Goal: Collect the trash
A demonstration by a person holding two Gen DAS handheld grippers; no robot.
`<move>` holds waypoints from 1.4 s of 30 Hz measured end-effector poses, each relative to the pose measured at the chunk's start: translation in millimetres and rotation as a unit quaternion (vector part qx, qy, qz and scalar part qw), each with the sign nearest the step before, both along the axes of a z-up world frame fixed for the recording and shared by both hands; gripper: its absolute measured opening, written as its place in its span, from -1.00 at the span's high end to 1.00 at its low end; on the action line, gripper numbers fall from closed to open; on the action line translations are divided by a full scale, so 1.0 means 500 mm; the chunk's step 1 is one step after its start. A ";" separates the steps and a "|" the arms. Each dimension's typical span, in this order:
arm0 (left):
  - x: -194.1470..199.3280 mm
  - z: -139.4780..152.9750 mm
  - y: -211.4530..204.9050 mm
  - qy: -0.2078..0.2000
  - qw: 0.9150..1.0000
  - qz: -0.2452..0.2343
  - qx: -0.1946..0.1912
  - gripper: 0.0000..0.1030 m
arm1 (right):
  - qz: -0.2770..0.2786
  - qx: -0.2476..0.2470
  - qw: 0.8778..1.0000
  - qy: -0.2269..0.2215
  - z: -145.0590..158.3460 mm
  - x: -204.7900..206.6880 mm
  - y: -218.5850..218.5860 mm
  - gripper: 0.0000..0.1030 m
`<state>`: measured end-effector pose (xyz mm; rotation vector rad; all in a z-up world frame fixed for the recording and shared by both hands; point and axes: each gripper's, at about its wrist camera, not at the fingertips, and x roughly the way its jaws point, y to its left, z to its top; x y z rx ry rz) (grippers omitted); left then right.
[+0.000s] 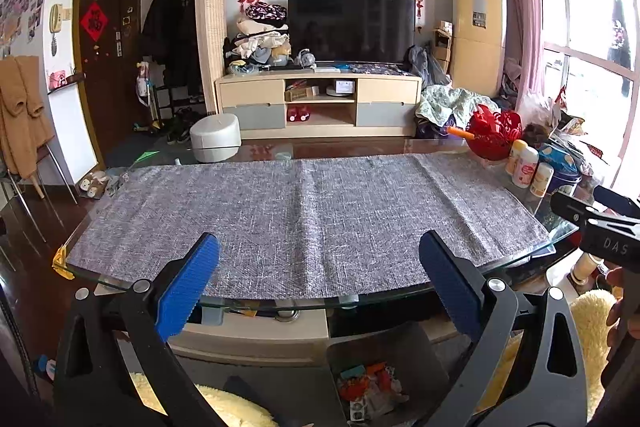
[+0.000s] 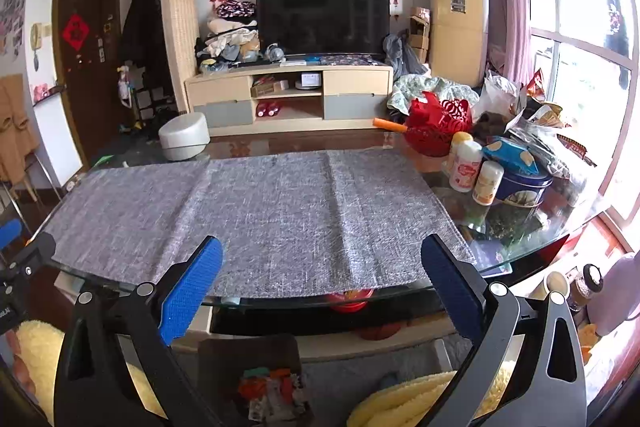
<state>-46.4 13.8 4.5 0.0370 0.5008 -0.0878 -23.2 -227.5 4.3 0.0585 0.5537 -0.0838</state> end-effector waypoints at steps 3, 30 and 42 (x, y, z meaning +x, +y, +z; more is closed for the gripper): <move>0.000 0.000 0.000 0.000 1.000 0.000 0.000 -0.85 | 0.002 0.001 1.000 -0.001 0.001 -0.002 0.004 -0.94; 0.009 -0.003 0.009 0.005 1.000 -0.006 -0.012 -0.85 | 0.015 0.004 1.000 0.000 0.008 0.007 0.018 -0.94; 0.011 0.006 0.012 -0.001 1.000 -0.006 -0.014 -0.85 | 0.025 0.008 1.000 0.002 0.012 0.010 0.022 -0.94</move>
